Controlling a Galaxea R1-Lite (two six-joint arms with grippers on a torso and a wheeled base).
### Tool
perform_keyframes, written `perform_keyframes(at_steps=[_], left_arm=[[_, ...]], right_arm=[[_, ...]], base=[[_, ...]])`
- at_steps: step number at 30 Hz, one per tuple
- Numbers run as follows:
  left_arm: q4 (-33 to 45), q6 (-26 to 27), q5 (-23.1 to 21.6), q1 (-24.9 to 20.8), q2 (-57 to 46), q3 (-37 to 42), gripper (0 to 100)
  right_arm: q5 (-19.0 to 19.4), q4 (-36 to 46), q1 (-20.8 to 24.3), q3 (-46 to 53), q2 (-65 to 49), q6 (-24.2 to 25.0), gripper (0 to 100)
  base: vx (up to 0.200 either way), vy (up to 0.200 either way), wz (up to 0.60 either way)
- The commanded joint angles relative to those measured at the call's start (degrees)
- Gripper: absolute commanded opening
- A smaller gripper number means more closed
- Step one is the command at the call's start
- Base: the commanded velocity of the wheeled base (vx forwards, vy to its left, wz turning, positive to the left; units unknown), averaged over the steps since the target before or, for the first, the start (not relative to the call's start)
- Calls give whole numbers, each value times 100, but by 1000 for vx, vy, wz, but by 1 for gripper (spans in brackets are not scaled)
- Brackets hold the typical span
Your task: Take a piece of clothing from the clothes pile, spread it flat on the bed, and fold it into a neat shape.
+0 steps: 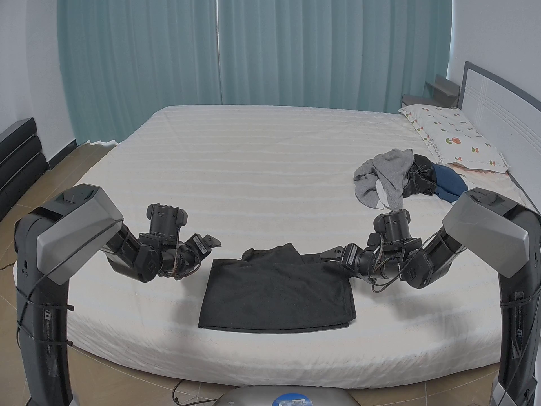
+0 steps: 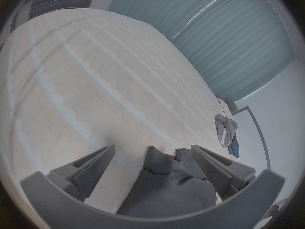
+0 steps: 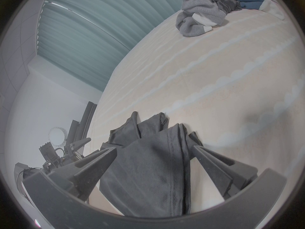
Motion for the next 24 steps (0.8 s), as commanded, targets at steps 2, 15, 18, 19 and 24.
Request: perform_keyframes(at_steps=[2, 15, 18, 19, 24], left_arm=[[6, -3, 3, -237, 317, -297, 100], [121, 15, 785, -325, 721, -737, 0], [121, -11, 838, -316, 703, -719, 0], [121, -11, 838, -316, 703, -719, 0], [121, -301, 952, -299, 677, -666, 0]], right_arm=[[-100, -5, -10, -261, 290, 49, 100], [-215, -14, -27, -384, 387, 75, 0], [-232, -49, -106, -384, 343, 75, 0], [-232, -49, -106, -384, 343, 75, 0], [-382, -76, -203, -472, 282, 84, 0]], base=[[0, 0, 0], [0, 0, 0], [0, 0, 0], [0, 0, 0], [0, 0, 0]])
